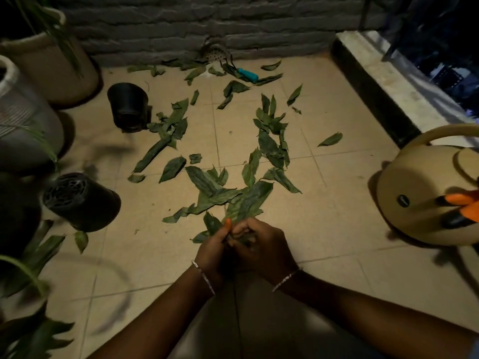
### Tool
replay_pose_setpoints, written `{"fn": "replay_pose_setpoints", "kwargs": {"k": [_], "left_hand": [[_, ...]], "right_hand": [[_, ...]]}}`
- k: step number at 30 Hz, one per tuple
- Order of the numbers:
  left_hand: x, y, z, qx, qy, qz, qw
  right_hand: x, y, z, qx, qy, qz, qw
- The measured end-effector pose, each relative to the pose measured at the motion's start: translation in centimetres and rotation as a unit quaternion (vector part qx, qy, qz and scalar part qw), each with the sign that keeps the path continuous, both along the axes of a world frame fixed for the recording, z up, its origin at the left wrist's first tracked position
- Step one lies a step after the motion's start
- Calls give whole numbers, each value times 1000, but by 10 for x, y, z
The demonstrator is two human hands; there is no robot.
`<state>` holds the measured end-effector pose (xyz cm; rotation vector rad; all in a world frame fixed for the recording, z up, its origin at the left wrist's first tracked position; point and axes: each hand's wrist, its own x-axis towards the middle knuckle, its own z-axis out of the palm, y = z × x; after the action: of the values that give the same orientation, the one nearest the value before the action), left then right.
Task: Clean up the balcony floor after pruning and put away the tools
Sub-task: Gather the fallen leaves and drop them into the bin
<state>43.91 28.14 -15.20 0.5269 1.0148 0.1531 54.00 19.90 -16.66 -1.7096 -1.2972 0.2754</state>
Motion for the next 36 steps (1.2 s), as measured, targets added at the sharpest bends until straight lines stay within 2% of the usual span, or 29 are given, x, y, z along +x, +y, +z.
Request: {"fn": "replay_pose_setpoints", "kwargs": {"k": [2, 5, 8, 10, 12, 16, 22, 25, 27, 30, 36], "left_hand": [[-6, 8, -8, 24, 38, 48, 998], [-15, 16, -21, 38, 63, 115, 991], [-19, 19, -20, -5, 7, 190, 982], [-22, 20, -22, -34, -28, 225, 973], [-27, 21, -29, -9, -15, 206, 978], [-34, 22, -39, 81, 23, 150, 985], [-35, 21, -36, 104, 16, 107, 989], [-30, 16, -25, 116, 5, 87, 989], [-23, 11, -15, 128, -27, 68, 989], [-15, 3, -7, 145, -86, 58, 984], [-12, 1, -10, 157, -81, 49, 983]], "right_hand": [[11, 6, -6, -18, -3, -19, 1000], [48, 22, -23, -108, -86, -34, 990], [90, 39, -40, -235, -224, 28, 945], [106, 47, -47, -282, -276, 58, 917], [112, 51, -48, -291, -287, 67, 910], [115, 50, -47, -234, -288, 49, 927], [104, 37, -27, -129, -238, -52, 961], [76, 29, -3, -72, -162, -115, 977], [53, 25, 4, -68, -89, -132, 985], [19, 18, 5, -65, -12, -103, 992], [-20, 5, 3, -50, 9, -31, 998]]}}
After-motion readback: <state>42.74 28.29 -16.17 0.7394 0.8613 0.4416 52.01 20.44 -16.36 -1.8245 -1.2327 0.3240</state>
